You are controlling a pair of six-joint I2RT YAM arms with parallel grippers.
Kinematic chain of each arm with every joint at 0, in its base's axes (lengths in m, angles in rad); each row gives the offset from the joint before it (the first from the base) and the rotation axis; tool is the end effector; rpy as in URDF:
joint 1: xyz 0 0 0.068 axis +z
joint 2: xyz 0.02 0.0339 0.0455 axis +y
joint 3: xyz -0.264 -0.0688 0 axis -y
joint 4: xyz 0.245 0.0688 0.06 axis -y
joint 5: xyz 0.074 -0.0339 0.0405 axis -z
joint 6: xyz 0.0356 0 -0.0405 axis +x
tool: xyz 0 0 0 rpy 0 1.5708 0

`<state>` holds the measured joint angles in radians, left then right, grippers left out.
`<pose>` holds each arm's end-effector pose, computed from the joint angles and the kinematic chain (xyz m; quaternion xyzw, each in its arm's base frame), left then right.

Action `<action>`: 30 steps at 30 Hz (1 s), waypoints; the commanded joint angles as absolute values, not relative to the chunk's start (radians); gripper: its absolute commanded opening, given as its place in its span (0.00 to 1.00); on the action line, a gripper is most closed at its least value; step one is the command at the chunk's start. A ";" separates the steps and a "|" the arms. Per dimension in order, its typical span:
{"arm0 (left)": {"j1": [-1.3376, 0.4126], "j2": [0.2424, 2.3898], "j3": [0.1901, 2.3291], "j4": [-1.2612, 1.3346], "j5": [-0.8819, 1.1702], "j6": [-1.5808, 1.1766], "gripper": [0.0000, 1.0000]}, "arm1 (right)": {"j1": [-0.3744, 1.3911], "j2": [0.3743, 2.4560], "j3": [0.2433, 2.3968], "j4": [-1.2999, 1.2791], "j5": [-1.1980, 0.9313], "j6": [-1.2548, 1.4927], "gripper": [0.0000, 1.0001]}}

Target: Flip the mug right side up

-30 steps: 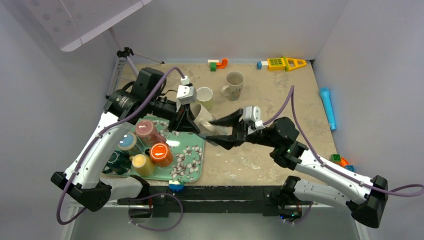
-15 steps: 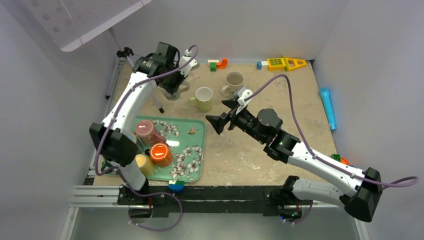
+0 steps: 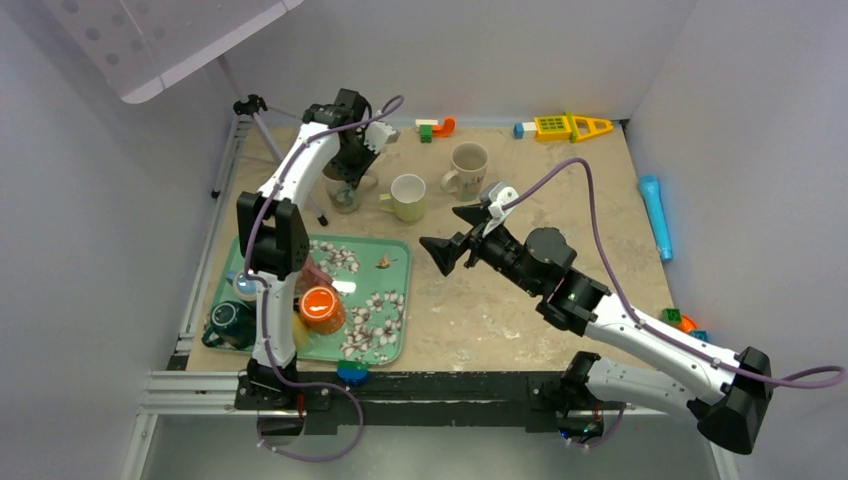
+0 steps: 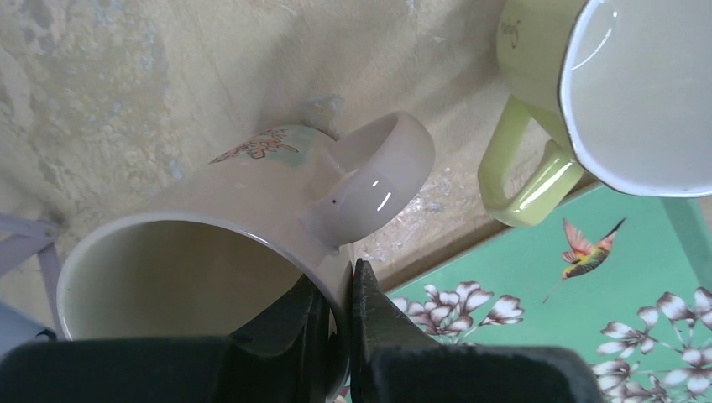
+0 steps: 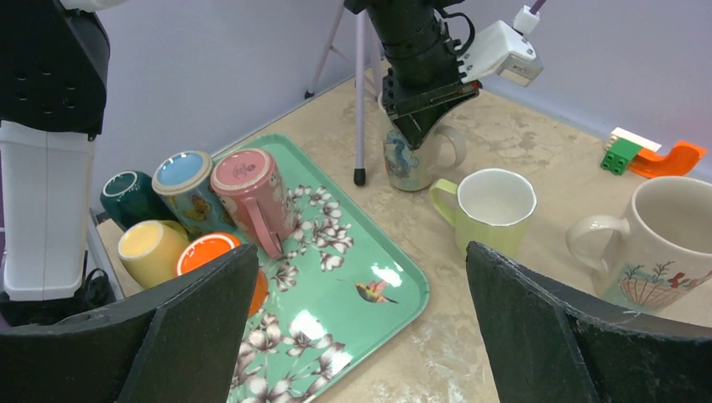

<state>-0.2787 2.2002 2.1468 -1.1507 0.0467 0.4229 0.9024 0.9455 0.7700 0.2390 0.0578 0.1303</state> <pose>0.4442 -0.1288 0.2715 0.3418 0.9216 -0.0098 0.1835 0.1420 0.1765 0.3508 -0.2380 0.6416 0.3427 0.6436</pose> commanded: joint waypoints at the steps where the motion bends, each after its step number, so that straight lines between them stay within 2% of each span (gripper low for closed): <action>1: -0.285 2.175 2.199 -1.145 0.119 0.404 0.15 | 0.902 0.932 0.777 0.259 0.043 0.144 0.98; 3: -0.285 2.166 2.195 -1.148 0.123 0.408 0.34 | 0.902 0.939 0.787 0.244 0.045 0.149 0.98; 6: -0.284 2.124 2.183 -1.154 0.130 0.419 0.50 | 0.903 0.971 0.819 0.204 0.072 0.157 0.98; 9: -0.282 2.055 2.165 -1.163 0.135 0.425 0.61 | 0.905 1.010 0.859 0.157 0.033 0.185 0.98; 12: -0.283 1.944 2.131 -1.178 0.170 0.426 0.84 | 0.903 1.026 0.866 0.155 0.023 0.209 0.98; 16: -0.290 1.753 2.044 -1.227 0.247 0.434 0.98 | 0.904 1.024 0.848 0.173 0.033 0.211 0.98; 19: -0.324 1.588 1.888 -1.292 0.293 0.482 0.95 | 0.904 1.025 0.838 0.167 0.053 0.206 0.98; 24: -0.349 1.415 1.560 -1.457 0.277 0.566 0.76 | 0.903 1.011 0.817 0.155 0.085 0.186 0.98; 26: -0.343 1.350 1.435 -1.452 0.219 0.574 0.75 | 0.904 1.003 0.805 0.156 0.090 0.177 0.98; 30: -0.321 1.274 1.278 -1.416 0.142 0.562 0.78 | 0.904 0.991 0.792 0.147 0.087 0.147 0.98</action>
<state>-0.3435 1.3098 1.3846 -1.4021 0.2230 0.5396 0.9024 1.0210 0.8032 0.1413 0.0635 0.1822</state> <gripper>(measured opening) 0.770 0.983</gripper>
